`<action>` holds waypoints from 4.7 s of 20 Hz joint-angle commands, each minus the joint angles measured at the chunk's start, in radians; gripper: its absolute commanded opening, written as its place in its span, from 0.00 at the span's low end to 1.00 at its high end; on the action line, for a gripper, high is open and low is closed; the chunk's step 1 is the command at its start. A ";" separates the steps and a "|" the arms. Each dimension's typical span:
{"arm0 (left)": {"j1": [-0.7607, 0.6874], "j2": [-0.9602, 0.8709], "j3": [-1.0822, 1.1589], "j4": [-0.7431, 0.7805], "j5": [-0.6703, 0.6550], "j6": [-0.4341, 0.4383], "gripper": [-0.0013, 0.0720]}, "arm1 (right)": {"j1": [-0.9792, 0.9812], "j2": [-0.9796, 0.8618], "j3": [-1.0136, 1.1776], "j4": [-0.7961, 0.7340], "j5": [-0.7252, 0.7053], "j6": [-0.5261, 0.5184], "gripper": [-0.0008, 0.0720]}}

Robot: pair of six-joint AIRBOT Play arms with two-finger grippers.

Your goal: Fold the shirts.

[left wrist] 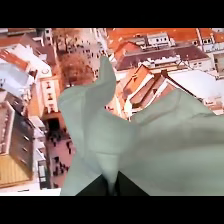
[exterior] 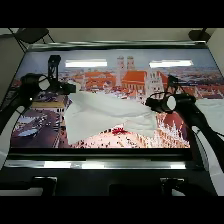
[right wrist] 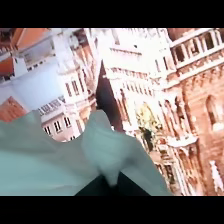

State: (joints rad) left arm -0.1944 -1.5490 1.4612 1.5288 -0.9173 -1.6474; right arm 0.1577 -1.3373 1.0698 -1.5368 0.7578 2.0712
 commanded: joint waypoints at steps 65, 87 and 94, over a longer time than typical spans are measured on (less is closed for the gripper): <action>0.445 0.682 0.559 -0.371 -0.148 0.145 0.06 | -0.256 0.568 0.660 0.180 -0.065 -0.602 0.08; 0.372 0.285 -0.116 -0.384 -0.307 0.182 0.06 | -0.256 -0.118 0.651 0.153 0.651 -0.434 0.07; 0.368 -0.189 0.035 -0.532 -0.108 0.182 0.06 | -0.256 -0.500 0.651 0.421 0.223 -0.388 0.07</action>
State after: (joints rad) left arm 0.1787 -1.5684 1.4246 1.0847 -1.0901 -1.4693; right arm -0.0998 -1.7180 1.7206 -1.2247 1.1545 1.6699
